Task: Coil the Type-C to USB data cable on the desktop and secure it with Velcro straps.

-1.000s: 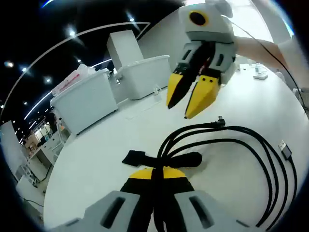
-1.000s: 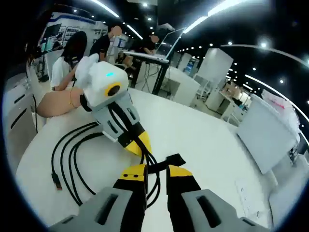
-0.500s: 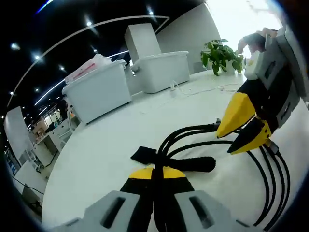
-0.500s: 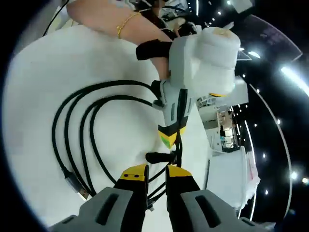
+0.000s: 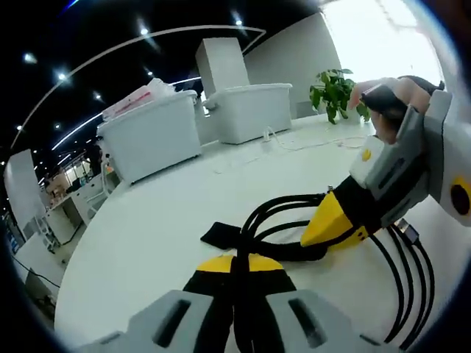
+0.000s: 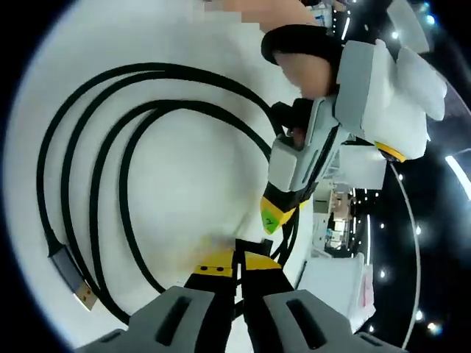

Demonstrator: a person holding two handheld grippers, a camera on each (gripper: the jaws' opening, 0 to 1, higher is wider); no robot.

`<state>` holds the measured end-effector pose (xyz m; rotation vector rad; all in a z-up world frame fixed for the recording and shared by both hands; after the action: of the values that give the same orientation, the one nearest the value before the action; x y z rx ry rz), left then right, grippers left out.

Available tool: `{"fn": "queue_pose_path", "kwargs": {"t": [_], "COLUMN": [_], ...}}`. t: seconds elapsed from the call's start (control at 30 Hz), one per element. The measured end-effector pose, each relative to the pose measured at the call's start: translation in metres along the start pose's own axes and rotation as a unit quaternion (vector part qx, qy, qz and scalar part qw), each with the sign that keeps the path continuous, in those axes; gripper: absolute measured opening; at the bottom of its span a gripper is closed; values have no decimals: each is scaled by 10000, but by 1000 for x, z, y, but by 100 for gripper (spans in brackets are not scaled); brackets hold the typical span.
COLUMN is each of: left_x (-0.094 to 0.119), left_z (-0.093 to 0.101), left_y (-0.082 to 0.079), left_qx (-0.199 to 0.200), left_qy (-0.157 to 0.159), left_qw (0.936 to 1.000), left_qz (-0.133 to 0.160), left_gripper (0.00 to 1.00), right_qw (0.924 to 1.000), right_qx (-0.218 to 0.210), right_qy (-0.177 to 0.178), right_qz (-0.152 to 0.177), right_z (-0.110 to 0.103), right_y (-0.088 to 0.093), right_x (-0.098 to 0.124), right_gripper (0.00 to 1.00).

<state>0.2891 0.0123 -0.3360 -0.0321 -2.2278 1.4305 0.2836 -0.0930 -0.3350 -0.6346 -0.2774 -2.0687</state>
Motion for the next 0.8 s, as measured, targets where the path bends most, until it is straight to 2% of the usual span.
{"fn": "queue_pose_path", "kwargs": {"t": [0.03,0.13,0.2,0.3,0.33,0.4,0.5,0.6,0.8], "left_x": [1,1,-3,-11,-17,-22,-32,-38,-51], "left_z": [2,10,17,27,42,56,79,102,132], "left_y": [-2,-11,-18,-27,-35,-41,-50,-61,-76], "left_qx": [55,274,214,0,-31,-134,-405,-512,-854], "left_qy": [58,283,311,371,441,634,883,1135,1382], "left_qw": [9999,9986,9986,9988,9986,9975,9951,9921,9867], "left_qz": [63,344,375,319,303,285,180,178,102], "left_gripper": [5,5,5,5,5,5,5,5,5], "right_qw": [9998,9979,9916,9789,9781,9777,9695,9624,9489], "right_qx": [-154,-638,-1283,-2044,-2083,-2099,-2425,-2648,-3085], "right_qy": [-153,-135,-108,-39,-35,10,226,306,359], "right_qz": [-8,59,136,53,-9,-36,-271,-515,-568], "right_z": [-4,-8,-8,-14,-19,-26,-41,-58,-82], "right_y": [-1,0,5,16,20,23,34,43,42], "right_x": [3,16,28,51,58,70,88,103,135], "right_gripper": [2,2,2,2,2,2,2,2,2]}}
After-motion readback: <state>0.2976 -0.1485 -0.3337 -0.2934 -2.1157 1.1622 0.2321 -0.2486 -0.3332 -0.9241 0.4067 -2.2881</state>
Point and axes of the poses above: the point that each gripper's makers call its tool centre point, and the gripper's own axes: x roughly backward along the fingers, z roughly to its right, y roughly out of its underside, the point moved 7 cm from there along x, roughly backward along the fingers, and after that the axes turned 8 degrees about -x, right-handed, at the moved point
